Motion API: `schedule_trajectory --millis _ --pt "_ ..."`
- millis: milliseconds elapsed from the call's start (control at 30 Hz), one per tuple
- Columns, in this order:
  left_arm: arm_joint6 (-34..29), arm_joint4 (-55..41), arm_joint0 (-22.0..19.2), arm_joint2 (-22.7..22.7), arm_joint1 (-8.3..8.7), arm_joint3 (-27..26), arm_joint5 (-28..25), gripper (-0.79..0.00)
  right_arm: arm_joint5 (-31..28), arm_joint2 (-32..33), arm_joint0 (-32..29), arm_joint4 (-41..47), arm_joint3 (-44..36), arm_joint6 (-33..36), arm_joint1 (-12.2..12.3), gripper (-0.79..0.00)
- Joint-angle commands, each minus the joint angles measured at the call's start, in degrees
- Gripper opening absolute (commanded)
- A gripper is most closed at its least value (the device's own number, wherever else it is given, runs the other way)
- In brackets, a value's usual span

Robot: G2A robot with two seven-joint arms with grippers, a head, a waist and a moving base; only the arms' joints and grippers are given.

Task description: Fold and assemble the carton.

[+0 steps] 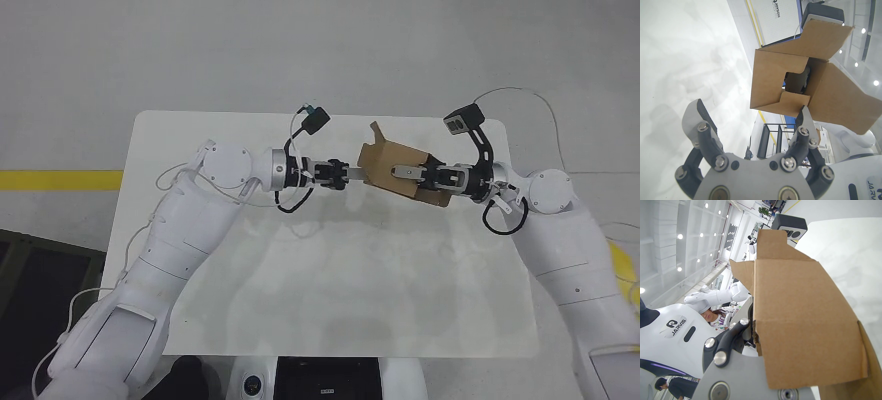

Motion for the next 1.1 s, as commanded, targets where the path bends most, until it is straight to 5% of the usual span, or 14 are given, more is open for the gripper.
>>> schedule_trajectory --millis 0,1067 --pt "-0.01 0.01 -0.08 0.14 -0.03 -0.08 0.01 0.000 0.06 0.03 0.04 -0.03 0.03 0.05 -0.05 -0.785" --pt "0.28 -0.15 -0.70 1.53 -0.37 1.30 0.18 0.000 1.33 -0.25 -0.05 0.01 -1.09 1.33 -0.42 -0.785"
